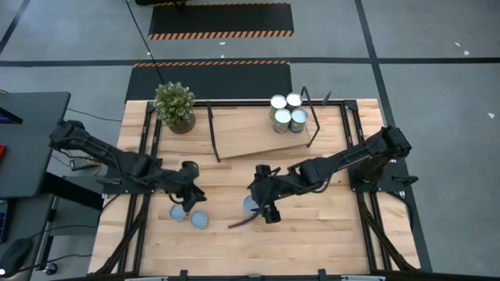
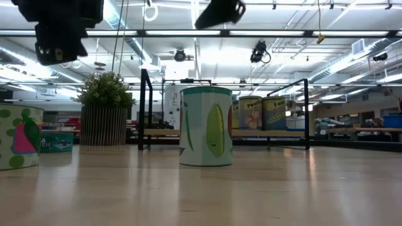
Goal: Pick and place cans onto a shelf
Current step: Put the canned green peas on the shelf
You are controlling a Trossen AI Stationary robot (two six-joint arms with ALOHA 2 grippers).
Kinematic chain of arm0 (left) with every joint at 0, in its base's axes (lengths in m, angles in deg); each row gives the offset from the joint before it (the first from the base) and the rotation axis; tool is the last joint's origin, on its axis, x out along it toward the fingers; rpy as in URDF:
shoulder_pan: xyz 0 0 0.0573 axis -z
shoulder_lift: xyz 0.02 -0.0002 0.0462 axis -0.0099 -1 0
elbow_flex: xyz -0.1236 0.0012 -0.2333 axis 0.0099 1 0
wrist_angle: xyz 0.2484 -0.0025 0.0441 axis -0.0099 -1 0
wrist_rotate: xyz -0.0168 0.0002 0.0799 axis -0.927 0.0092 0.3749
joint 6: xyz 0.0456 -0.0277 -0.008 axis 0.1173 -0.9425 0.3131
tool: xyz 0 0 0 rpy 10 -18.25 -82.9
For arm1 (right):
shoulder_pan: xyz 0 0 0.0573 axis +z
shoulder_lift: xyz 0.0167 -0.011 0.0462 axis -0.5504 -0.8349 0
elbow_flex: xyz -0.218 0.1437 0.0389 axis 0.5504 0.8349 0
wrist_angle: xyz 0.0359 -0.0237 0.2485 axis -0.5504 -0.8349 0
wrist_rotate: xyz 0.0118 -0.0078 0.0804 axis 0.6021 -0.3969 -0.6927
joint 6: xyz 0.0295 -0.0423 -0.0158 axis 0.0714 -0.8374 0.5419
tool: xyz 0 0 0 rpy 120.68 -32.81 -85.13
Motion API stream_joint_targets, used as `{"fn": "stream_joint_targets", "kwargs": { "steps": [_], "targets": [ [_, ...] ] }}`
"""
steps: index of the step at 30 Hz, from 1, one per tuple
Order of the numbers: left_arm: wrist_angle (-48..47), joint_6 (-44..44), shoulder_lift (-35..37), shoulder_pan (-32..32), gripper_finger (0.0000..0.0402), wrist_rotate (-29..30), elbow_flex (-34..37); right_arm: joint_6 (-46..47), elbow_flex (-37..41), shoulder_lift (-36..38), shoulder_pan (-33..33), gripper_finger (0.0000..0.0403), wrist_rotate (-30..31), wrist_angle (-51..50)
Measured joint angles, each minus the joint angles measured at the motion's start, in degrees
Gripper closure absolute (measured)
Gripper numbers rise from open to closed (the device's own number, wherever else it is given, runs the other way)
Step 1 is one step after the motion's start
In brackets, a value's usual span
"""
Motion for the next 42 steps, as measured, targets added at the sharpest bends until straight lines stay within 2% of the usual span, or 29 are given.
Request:
{"fn": "stream_joint_targets", "kwargs": {
  "steps": [2, 9, 15, 19, 26, 29, 33, 37, 40, 42],
  "targets": [
    [0.34, -0.46, -2.01, 0.47, 0.0243, -0.27, 0.0, 0.2, 2.56, 0.0, -1.01, 0.0053, -1.91, 2.27],
    [-1.69, -0.4, -5.62, 0.92, 0.0198, -0.83, 0.01, -1.96, 7.27, -0.02, -2.04, 0.0022, -0.69, 4.88],
    [-4.7, -0.23, -6.36, 3.15, 0.0211, -8.99, -1.48, -1.35, 8.53, -0.04, -3.47, 0.0004, -0.56, 6.25],
    [-10.93, 3.34, -9.21, 7.4, 0.0228, -9.17, -6.76, -1.3, 8.52, -0.04, -3.68, 0.0006, -0.82, 6.96],
    [-20.23, 14.87, -20.36, 12.98, 0.0232, -8.58, -17.93, 0.17, 8.5, -0.04, -3.68, 0.0009, -0.82, 8.03],
    [-25.56, 13.55, -24.47, 13.45, 0.0203, -8.09, -19.22, 0.18, 8.5, -0.04, -3.77, 0.0009, -0.8, 8.63],
    [-27.53, 11.42, -27.76, 13.21, 0.0141, -8.29, -19.47, 0.23, 8.5, -0.04, -3.92, 0.0009, -0.8, 8.8],
    [-28.32, 15.15, -29.56, 13.16, 0.008, -9.65, -19.5, 0.36, 8.5, -0.04, -3.9, 0.0009, -0.81, 8.78],
    [-28.01, 18.46, -30.11, 13.22, 0.0053, -9.32, -19.47, 1.25, 8.5, -0.04, -3.92, 0.0009, -0.8, 8.8],
    [-28.08, 19.24, -30.32, 13.22, 0.0048, -8.5, -19.47, 1.3, 8.5, -0.04, -3.92, 0.0009, -0.82, 8.8]
  ]
}}
